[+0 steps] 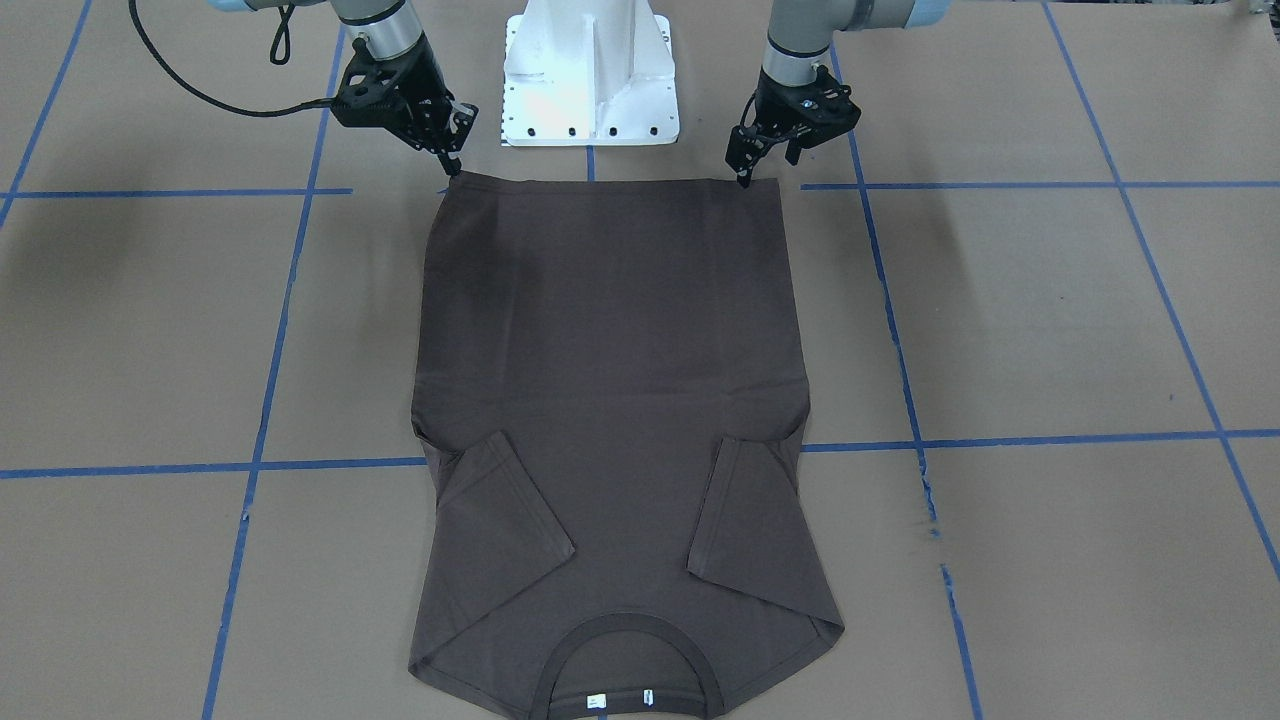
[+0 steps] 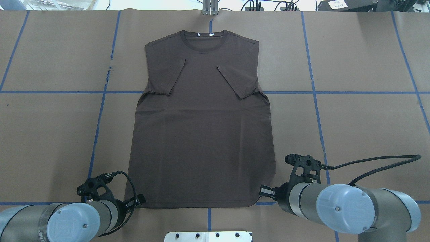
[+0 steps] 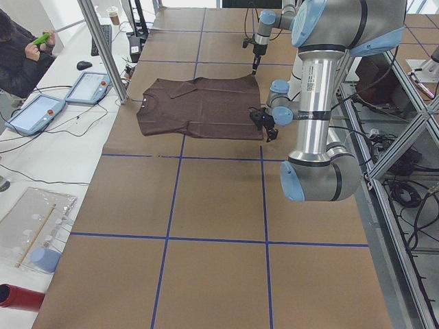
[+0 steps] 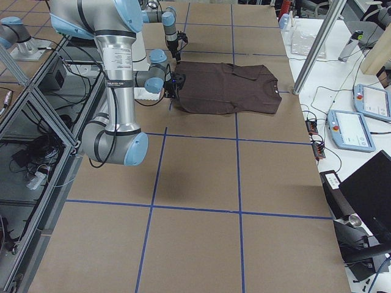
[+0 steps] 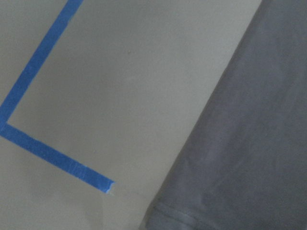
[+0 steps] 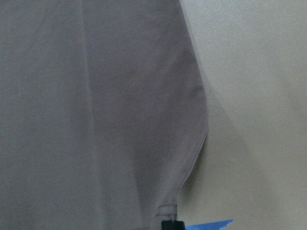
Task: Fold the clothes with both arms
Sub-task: 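Grasp both hem corners with the left and right grippers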
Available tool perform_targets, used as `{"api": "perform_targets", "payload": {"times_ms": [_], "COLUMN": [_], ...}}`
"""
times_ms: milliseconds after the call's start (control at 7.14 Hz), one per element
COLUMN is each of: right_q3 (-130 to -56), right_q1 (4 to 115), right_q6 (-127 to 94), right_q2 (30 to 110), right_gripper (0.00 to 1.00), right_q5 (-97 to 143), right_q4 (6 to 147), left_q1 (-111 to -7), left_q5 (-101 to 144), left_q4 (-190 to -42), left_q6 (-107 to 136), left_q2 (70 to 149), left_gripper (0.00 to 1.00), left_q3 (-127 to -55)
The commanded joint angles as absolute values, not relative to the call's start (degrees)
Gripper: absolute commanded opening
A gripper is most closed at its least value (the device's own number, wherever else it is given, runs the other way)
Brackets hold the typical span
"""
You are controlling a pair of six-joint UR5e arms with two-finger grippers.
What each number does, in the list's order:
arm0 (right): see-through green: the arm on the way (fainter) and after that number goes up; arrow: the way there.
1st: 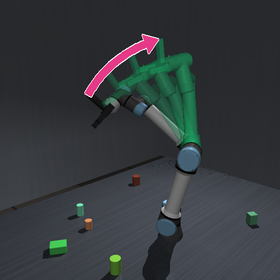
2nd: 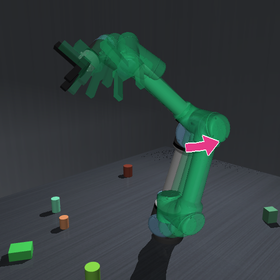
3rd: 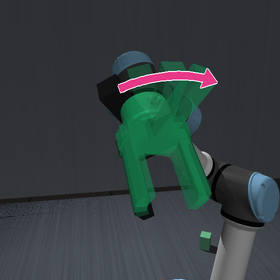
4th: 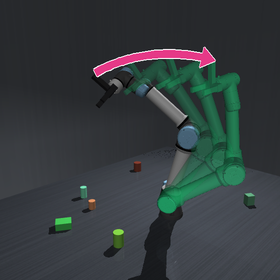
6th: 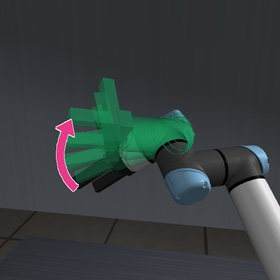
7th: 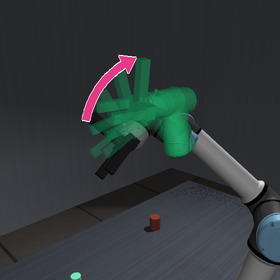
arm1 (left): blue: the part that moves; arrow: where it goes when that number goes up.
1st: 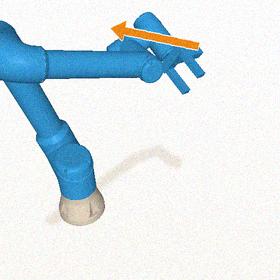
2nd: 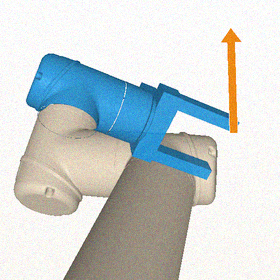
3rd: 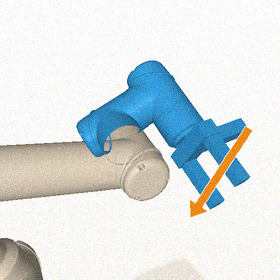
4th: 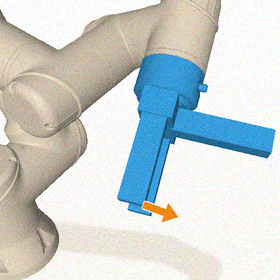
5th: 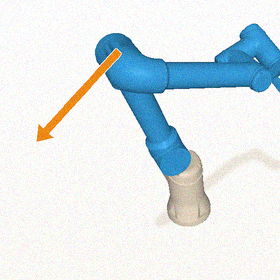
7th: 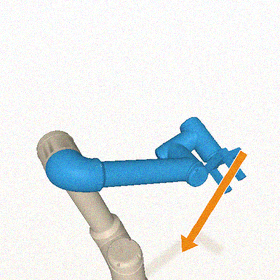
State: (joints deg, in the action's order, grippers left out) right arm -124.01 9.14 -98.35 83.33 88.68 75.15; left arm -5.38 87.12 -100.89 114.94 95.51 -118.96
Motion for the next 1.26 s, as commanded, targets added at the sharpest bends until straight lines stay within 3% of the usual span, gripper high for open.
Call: {"api": "perform_targets", "payload": {"times_ms": [0,840,980,1120], "right_q3": [-124.0,-123.9,-124.0,-124.0], "right_q1": [9.3,9.5,9.5,9.6], "right_q6": [-98.3,-98.3,-98.3,-98.3], "right_q2": [83.3,83.4,83.5,83.5], "right_gripper": [0.0,0.0,0.0,0.0], "right_q5": [88.7,88.9,88.9,89.4], "right_q4": [75.1,75.1,75.1,75.1], "left_q1": [-5.4,-6.5,-6.5,-6.4], "left_q5": [87.2,87.1,87.1,87.1], "left_q4": [-100.8,-100.8,-100.8,-100.8], "left_q6": [114.4,114.1,114.1,114.3], "left_q2": [95.4,95.4,95.4,95.4], "left_gripper": [0.9,0.85,0.81,0.71], "left_q3": [-118.7,-118.2,-118.0,-118.0]}}
